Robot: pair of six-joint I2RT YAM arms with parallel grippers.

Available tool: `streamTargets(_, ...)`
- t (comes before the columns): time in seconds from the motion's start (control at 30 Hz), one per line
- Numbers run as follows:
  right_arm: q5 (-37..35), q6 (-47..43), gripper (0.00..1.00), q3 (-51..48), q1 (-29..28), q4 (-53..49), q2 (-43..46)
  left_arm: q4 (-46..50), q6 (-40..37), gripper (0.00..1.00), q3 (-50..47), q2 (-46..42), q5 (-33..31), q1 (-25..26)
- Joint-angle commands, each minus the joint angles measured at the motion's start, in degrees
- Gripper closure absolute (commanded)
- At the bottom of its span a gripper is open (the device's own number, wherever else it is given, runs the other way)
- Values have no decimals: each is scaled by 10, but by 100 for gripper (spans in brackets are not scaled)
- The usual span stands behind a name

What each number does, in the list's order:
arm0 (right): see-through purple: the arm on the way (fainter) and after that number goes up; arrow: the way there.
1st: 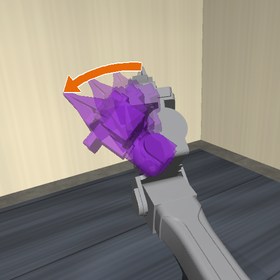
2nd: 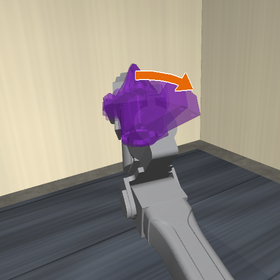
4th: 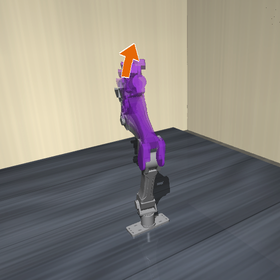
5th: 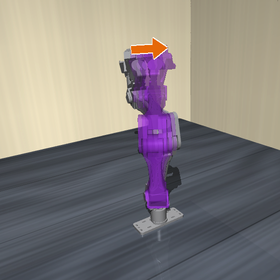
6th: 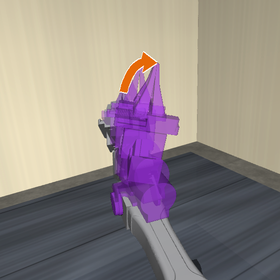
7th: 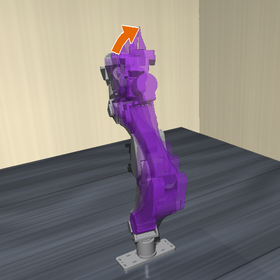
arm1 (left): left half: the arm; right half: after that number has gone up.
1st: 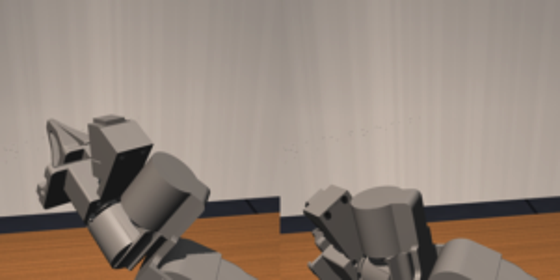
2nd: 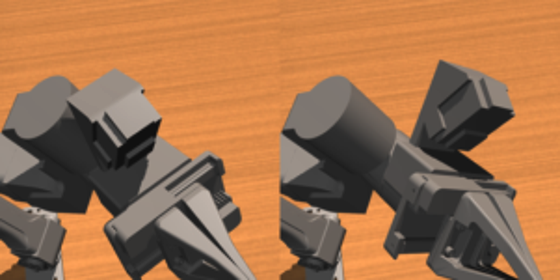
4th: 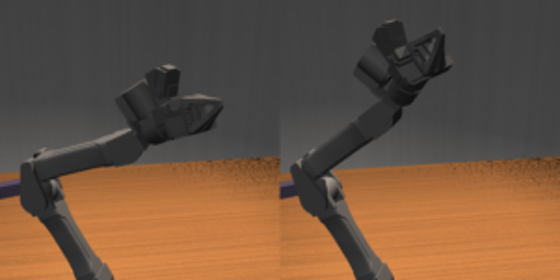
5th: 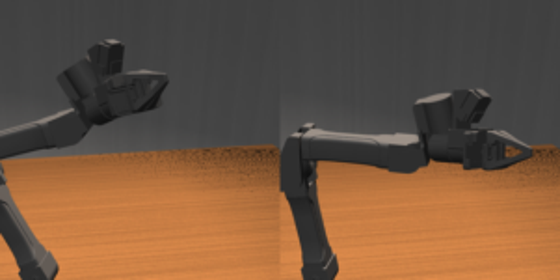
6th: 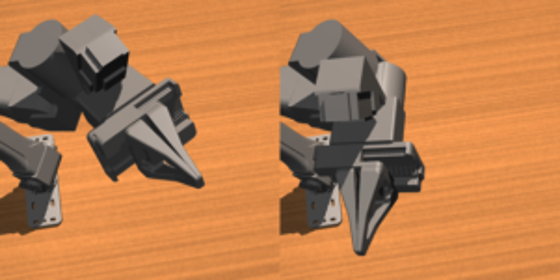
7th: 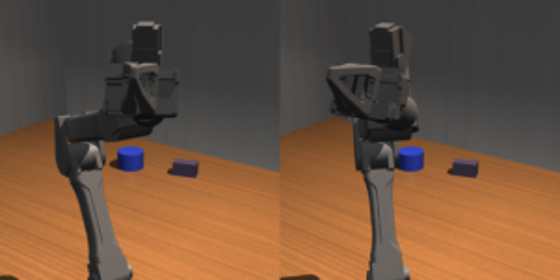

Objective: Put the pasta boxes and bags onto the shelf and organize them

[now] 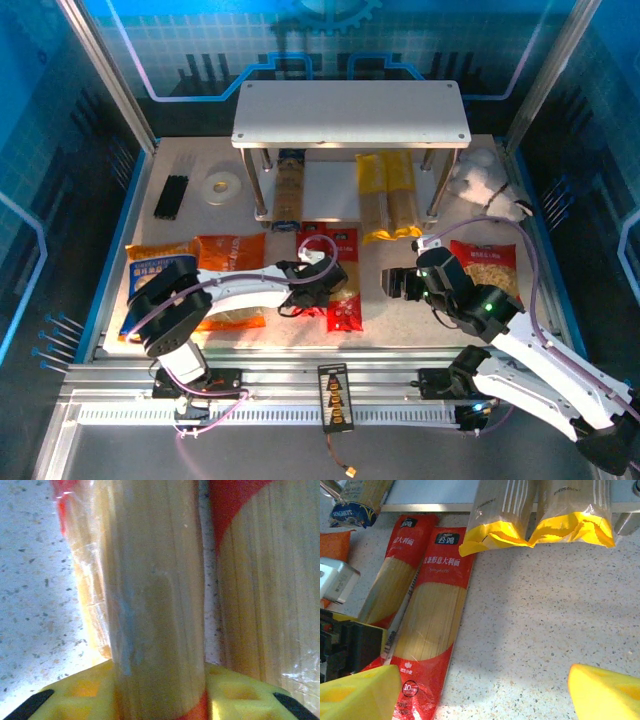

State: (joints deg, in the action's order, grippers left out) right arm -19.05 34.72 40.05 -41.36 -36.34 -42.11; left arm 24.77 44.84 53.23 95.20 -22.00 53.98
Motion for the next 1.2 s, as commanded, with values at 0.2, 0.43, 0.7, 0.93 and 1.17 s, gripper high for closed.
streamTargets(0.2,-9,3,13,-3,-7,0,11,12,-20,100,-40,-52,46,-7)
streamTargets(0.43,-11,7,13,2,-6,-9,15,22,-47,100,-45,-109,80,-7)
streamTargets(0.7,-8,11,13,6,-7,-9,14,78,-58,100,-32,-228,82,-6)
streamTargets(0.93,-3,14,13,9,-8,-9,15,122,-60,100,-22,-315,105,-7)
streamTargets(1.17,6,18,13,12,-8,0,10,120,-81,100,-4,-351,71,-8)
